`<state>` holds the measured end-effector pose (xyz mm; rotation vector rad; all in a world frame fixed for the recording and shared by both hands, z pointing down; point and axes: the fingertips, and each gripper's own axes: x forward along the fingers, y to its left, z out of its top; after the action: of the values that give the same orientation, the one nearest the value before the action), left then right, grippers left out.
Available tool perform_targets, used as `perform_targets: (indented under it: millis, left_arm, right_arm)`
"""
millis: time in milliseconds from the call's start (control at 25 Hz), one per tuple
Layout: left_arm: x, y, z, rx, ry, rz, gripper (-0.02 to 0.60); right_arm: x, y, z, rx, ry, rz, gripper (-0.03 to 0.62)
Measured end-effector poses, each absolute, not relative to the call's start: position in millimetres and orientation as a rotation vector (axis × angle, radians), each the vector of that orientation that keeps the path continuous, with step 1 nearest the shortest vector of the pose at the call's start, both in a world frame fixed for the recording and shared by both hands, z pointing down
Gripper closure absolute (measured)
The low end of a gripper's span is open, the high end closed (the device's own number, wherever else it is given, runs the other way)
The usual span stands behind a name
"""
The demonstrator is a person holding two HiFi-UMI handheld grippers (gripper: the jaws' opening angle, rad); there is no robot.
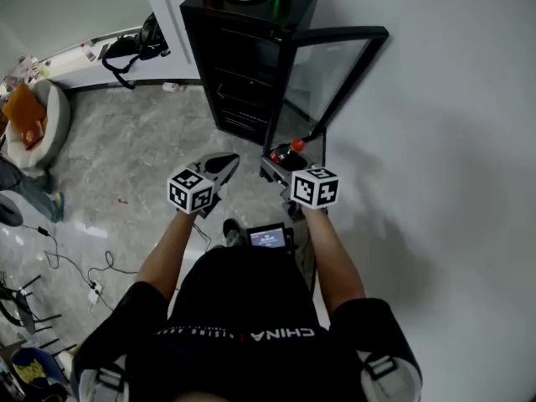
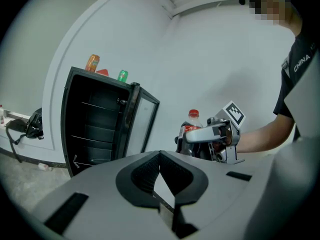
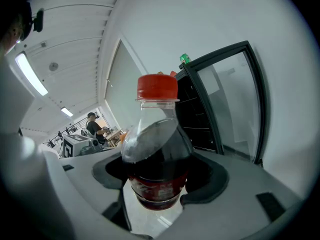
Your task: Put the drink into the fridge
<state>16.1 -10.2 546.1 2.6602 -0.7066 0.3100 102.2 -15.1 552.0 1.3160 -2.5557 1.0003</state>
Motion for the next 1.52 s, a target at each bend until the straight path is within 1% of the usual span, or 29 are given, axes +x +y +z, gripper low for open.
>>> perform_targets:
  millis: [120, 360, 600, 920, 1120, 1520]
  left_arm:
    - [1.1, -40.8, 545.2, 2.666, -0.680, 0.312, 0.569]
    - [-26.3, -70.3, 551.7, 2.663, -0.647, 0.317, 0.569]
    - [-38.0, -89.7, 564.3, 2.633, -0.630, 0.315, 0.569]
    - [-34.9, -128.0, 574.6, 2.605, -0.664, 0.315, 0.569]
    - [-31.8, -164.6, 567.4, 2.598, -0.718, 0.326, 0.569]
    - [2.9, -253.9, 551.2, 2.590, -0.824, 0.331, 0.569]
  right_arm:
    - [87.8, -45.2, 548.7, 1.349, -2.555, 1.013, 0.276]
    - [62.3, -70.9, 553.1, 1.396, -2.528, 1.023, 0.276]
    - [48.4, -89.1, 561.9, 1.383, -2.499, 1.033, 0.276]
    - [44.5, -133.2, 571.6, 1.327, -2.513, 1.054, 0.276]
    - [44.7, -172.4, 563.9, 1.272, -2.551, 1.041, 0.276]
    - [62.4, -262.6, 548.7, 1.124, -2.616, 0.937, 0.276]
